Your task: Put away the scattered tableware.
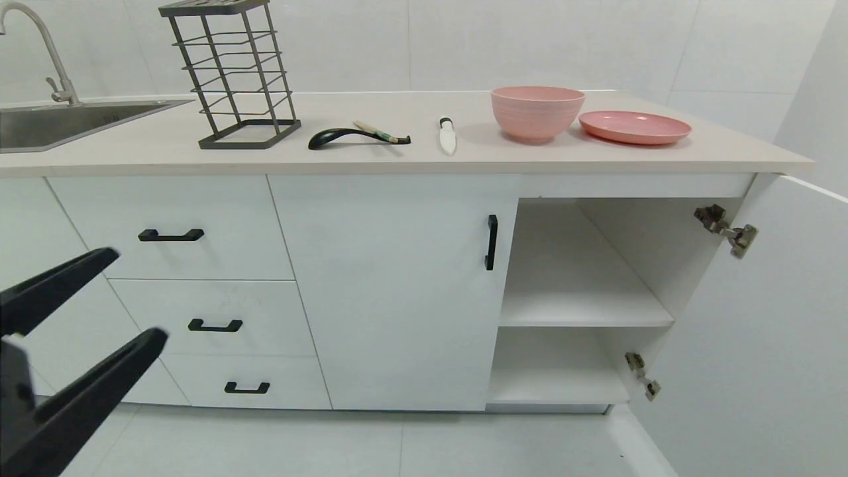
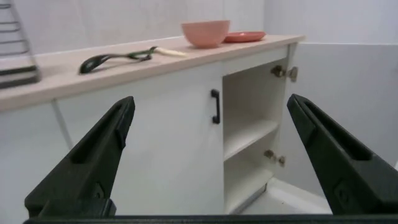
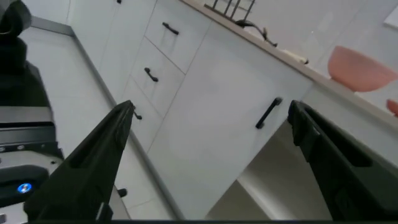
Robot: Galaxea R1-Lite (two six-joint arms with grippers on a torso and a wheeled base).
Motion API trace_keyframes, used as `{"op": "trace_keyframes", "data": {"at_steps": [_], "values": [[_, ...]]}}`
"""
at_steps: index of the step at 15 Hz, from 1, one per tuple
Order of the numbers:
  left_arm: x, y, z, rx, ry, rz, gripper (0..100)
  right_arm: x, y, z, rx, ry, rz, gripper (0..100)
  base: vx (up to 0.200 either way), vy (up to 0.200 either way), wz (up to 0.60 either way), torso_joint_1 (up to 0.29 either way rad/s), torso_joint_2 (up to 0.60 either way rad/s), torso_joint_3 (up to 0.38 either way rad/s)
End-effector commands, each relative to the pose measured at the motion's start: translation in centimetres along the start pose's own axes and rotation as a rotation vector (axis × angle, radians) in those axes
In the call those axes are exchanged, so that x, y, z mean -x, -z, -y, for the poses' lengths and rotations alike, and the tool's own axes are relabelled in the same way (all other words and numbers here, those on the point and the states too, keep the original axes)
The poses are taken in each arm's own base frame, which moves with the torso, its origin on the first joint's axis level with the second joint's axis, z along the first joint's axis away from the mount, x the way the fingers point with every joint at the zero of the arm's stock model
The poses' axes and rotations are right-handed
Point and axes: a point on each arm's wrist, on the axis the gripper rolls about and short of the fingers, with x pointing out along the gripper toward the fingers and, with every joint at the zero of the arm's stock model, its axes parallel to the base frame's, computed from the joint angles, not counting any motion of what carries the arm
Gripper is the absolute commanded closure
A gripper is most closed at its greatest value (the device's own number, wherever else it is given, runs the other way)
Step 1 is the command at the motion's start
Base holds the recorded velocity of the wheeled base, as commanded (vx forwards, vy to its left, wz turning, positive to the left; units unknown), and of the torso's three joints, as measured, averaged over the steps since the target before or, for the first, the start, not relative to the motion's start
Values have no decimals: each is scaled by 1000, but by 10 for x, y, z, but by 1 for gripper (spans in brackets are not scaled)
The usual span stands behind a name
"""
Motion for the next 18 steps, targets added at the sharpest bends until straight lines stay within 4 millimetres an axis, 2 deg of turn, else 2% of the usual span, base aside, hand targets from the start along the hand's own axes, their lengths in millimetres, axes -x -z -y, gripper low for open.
{"op": "trace_keyframes", "data": {"at_steps": [1, 2, 4, 5, 7, 8, 9, 11, 12, 13, 14, 18], "values": [[101, 25, 41, -35, -126, -27, 0, 8, 16, -15, 2, -29, 18, 0, 0, 0, 0, 0, 0, 0], [110, 32, 45, -26, -137, -51, 0, 8, 17, -15, -10, -31, 10, 0, 0, 0, 0, 0, 0, 0], [110, 51, 42, -37, -245, -102, 0, 8, 22, -16, -59, -27, -22, 0, 0, 0, 0, 0, 0, 0], [110, 55, 41, -47, -309, -114, 0, 8, 24, -16, -78, -10, -37, 0, 0, 0, 0, 0, 0, 0], [116, 71, 47, -70, -464, -214, 0, 10, 38, -15, -215, 219, -184, 0, 0, 0, 0, 0, 0, 0], [118, 75, 48, -70, -472, -238, 0, 11, 39, -15, -250, 254, -199, 0, 0, 0, 0, 0, 0, 0], [121, 80, 48, -79, -508, -283, 0, 12, 39, -12, -368, 427, -218, 0, 0, 0, 0, 0, 0, 0], [124, 84, 45, -66, -668, -319, 0, 13, 40, -9, -358, 555, -241, 0, 0, 0, 0, 0, 0, 0], [124, 84, 45, -62, -662, -313, 0, 15, 41, -8, -344, 655, -262, 0, 0, 0, 0, 0, 0, 0], [124, 84, 45, -59, -663, -314, 0, 17, 43, -5, -293, 829, -311, 0, 0, 0, 0, 0, 0, 0], [124, 84, 45, -43, -662, -310, 0, 19, 46, -5, -284, 900, -372, 0, 0, 0, 0, 0, 0, 0], [124, 84, 45, -27, -662, -306, 0, 20, 46, -5, -324, 913, -353, 0, 0, 0, 0, 0, 0, 0]]}}
